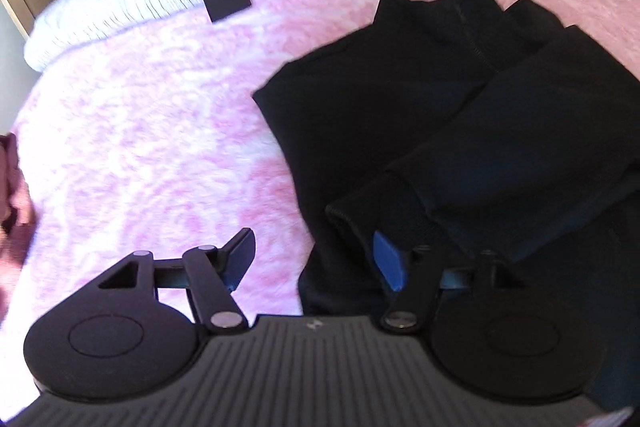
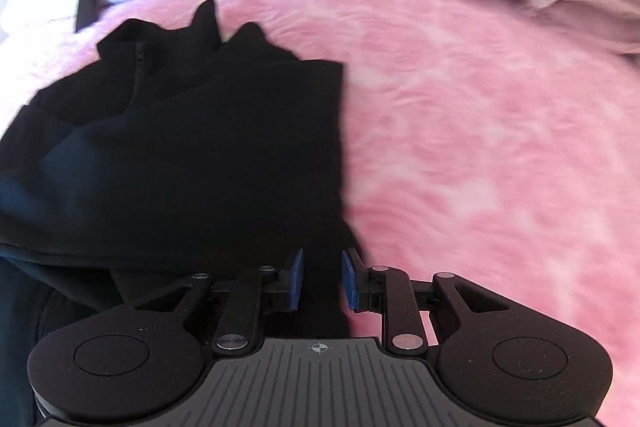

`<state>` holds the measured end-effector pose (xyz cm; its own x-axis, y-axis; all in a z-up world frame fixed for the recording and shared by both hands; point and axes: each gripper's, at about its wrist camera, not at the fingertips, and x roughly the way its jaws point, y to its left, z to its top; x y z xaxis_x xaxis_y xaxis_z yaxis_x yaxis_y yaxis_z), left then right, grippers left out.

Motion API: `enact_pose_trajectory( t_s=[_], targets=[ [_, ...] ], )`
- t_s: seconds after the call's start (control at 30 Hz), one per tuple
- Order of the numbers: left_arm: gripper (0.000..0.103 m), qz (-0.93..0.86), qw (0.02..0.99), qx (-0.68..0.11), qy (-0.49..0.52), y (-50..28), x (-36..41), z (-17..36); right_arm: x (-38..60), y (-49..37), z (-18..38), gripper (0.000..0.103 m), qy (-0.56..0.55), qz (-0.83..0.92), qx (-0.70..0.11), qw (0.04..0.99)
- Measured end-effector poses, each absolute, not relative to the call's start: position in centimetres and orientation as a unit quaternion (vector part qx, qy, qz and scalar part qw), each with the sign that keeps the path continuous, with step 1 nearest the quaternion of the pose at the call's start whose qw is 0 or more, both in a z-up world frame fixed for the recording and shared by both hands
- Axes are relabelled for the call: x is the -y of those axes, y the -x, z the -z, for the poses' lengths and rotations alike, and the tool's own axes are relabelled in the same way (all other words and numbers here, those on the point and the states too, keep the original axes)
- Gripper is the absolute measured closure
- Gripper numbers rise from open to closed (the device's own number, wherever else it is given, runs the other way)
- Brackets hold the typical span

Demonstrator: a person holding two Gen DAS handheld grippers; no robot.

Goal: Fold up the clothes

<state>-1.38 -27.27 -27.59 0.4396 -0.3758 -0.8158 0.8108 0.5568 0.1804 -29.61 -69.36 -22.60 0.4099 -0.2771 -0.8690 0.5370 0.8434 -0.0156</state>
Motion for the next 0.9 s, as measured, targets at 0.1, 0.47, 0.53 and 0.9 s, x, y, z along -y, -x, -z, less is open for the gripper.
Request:
enact_pose_trajectory(
  t_s=[0.1, 0.47, 0.53, 0.9],
  targets=[
    [0.042, 0.385, 0.792, -0.362, -0.308, 3.9, 24.4, 26.4, 67.4, 32.7, 20.1, 0.078, -0.127, 0.248, -0.486, 0.828],
    [0.042, 0.466, 0.708, -0.307, -0.434, 19.7, 13.0, 25.4, 55.1, 44.1, 18.8, 0.032, 0.005, 0.154, -0.562, 0.813],
    [0.041, 0.484, 0.687, -0.281, -0.465, 23.2, 11.9, 25.8, 53.4, 45.3, 19.1, 0.032, 0.026, 0.103, -0.566, 0.817],
    [0.036, 0.453, 0.562, -0.045, -0.69, 37.8, 6.9, 38.4, 47.6, 54.2, 22.5, 0.011, 0.257, -0.092, -0.497, 0.824]
  ],
)
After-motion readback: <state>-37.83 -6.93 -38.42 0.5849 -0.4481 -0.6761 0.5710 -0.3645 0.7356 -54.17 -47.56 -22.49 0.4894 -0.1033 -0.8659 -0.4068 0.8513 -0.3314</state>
